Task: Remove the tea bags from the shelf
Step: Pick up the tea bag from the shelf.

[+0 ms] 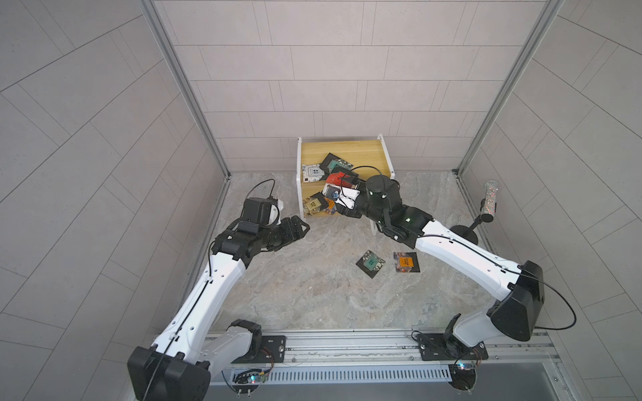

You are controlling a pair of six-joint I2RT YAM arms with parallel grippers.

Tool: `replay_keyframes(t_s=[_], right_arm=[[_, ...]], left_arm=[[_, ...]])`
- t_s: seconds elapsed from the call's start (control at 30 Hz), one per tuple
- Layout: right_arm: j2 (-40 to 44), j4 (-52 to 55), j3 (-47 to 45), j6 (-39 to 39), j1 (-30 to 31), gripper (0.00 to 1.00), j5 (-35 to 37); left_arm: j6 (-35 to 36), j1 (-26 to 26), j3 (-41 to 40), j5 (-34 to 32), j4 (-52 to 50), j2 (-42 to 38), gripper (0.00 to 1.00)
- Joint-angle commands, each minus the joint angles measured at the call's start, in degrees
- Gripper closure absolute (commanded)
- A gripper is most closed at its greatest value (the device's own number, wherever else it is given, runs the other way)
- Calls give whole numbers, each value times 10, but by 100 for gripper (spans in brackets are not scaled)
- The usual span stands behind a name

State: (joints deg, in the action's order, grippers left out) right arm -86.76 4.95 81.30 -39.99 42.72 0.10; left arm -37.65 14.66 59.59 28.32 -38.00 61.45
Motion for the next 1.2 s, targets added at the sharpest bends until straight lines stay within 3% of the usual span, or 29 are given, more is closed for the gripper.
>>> replay_keyframes(t_s=[0.0,0.7,1.17], right_arm=[[-4,4,14,-1,-4,42,8],[19,7,26,-13,-12,86,15],[37,7,37,-21,-17,95,27]], left_arm=[[6,2,-3,-13,5,-6,22],[-1,0,-6,-11,22,5,22],[-7,1,-10,-12,25,1,22]])
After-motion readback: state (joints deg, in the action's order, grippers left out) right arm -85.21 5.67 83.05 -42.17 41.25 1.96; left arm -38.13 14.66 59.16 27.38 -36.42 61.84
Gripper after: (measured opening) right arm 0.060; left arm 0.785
